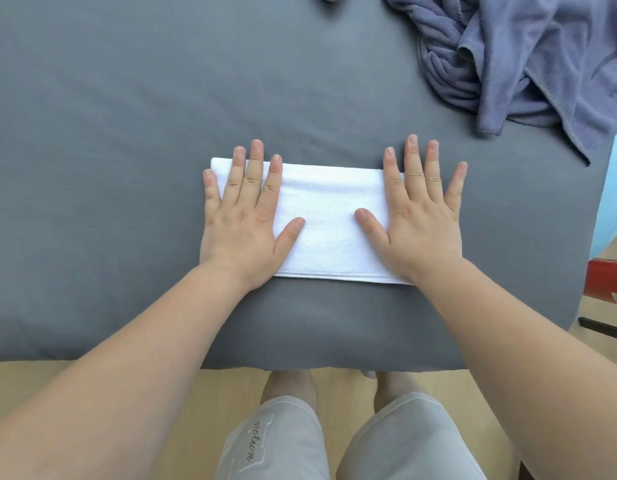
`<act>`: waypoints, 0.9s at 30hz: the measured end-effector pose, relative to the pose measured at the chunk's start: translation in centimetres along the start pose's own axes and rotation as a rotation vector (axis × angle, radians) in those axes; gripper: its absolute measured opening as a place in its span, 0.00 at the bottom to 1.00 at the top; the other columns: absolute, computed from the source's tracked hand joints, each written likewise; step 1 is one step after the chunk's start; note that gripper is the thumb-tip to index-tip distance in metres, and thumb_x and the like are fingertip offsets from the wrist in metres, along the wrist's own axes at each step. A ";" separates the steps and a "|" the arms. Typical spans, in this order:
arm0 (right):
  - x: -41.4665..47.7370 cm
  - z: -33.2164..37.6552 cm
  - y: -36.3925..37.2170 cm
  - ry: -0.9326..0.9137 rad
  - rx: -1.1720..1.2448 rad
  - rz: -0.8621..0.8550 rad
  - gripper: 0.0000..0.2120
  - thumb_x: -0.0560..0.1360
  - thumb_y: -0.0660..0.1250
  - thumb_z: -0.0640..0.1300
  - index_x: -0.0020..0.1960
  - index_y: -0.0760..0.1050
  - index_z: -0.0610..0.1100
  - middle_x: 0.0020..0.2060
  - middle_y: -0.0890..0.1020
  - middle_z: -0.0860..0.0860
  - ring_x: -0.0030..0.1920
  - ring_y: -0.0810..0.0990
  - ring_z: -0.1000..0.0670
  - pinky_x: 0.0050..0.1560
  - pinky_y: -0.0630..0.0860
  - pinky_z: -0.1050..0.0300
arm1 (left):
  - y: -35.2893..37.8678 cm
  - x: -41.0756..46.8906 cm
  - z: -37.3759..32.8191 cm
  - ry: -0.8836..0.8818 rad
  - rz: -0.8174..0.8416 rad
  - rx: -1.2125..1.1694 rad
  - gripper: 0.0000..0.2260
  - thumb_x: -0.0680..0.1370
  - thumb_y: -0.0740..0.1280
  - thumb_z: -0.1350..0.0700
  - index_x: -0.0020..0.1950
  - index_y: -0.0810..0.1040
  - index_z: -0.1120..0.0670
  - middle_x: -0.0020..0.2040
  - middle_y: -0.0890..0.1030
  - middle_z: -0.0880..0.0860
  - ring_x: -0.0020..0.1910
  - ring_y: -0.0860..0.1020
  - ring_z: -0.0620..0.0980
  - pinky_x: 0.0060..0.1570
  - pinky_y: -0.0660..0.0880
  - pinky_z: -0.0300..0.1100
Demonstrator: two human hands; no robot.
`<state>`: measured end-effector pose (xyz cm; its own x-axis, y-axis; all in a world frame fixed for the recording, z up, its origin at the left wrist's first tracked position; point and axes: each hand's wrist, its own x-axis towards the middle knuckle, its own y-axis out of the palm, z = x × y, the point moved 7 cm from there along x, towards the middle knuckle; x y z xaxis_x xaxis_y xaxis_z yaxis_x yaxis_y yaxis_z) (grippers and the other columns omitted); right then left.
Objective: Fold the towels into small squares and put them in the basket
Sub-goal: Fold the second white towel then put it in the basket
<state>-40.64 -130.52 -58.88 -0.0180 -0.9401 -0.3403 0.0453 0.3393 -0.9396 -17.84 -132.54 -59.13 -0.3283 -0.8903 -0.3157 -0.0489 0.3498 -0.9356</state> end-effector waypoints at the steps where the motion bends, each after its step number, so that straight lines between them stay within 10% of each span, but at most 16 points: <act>1: -0.4 0.4 -0.7 0.017 0.006 -0.020 0.41 0.79 0.42 0.71 0.83 0.42 0.47 0.82 0.42 0.44 0.81 0.37 0.40 0.75 0.39 0.28 | -0.6 -0.4 0.2 0.004 -0.051 -0.057 0.35 0.81 0.48 0.37 0.82 0.45 0.54 0.82 0.43 0.56 0.81 0.42 0.56 0.77 0.41 0.62; 5: -2.0 6.2 -3.2 -0.062 0.099 -0.119 0.42 0.79 0.44 0.71 0.83 0.44 0.45 0.82 0.43 0.42 0.81 0.39 0.38 0.76 0.37 0.29 | -3.4 -2.6 2.9 -0.217 -0.315 -0.283 0.28 0.81 0.58 0.45 0.78 0.62 0.56 0.76 0.64 0.60 0.73 0.62 0.62 0.71 0.58 0.58; 9: -2.1 10.3 -0.7 -0.045 0.110 -0.048 0.44 0.79 0.44 0.71 0.82 0.41 0.42 0.82 0.41 0.45 0.81 0.36 0.41 0.77 0.38 0.32 | -3.3 -3.0 6.1 -0.563 -0.222 -0.454 0.23 0.78 0.66 0.44 0.69 0.71 0.52 0.63 0.72 0.55 0.63 0.68 0.59 0.65 0.67 0.56; 18: -1.6 10.2 1.6 -0.003 0.108 0.000 0.45 0.78 0.41 0.73 0.82 0.36 0.42 0.81 0.36 0.46 0.80 0.33 0.44 0.77 0.37 0.33 | -3.3 -1.5 6.7 -0.776 -0.112 -0.934 0.10 0.69 0.73 0.46 0.45 0.77 0.48 0.49 0.81 0.49 0.47 0.81 0.51 0.49 0.80 0.54; 27: -1.5 10.2 2.0 -0.023 0.140 0.014 0.45 0.78 0.41 0.72 0.81 0.35 0.44 0.81 0.35 0.47 0.79 0.31 0.44 0.77 0.36 0.34 | -3.8 -2.3 6.0 -0.786 -0.003 -1.143 0.09 0.72 0.75 0.56 0.50 0.81 0.52 0.45 0.85 0.51 0.45 0.85 0.49 0.42 0.82 0.44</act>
<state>-30.31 -128.75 -59.87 0.0068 -0.9365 -0.3506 0.1843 0.3458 -0.9200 -11.26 -133.55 -55.79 0.2661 -0.6865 -0.6766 -0.9110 0.0502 -0.4093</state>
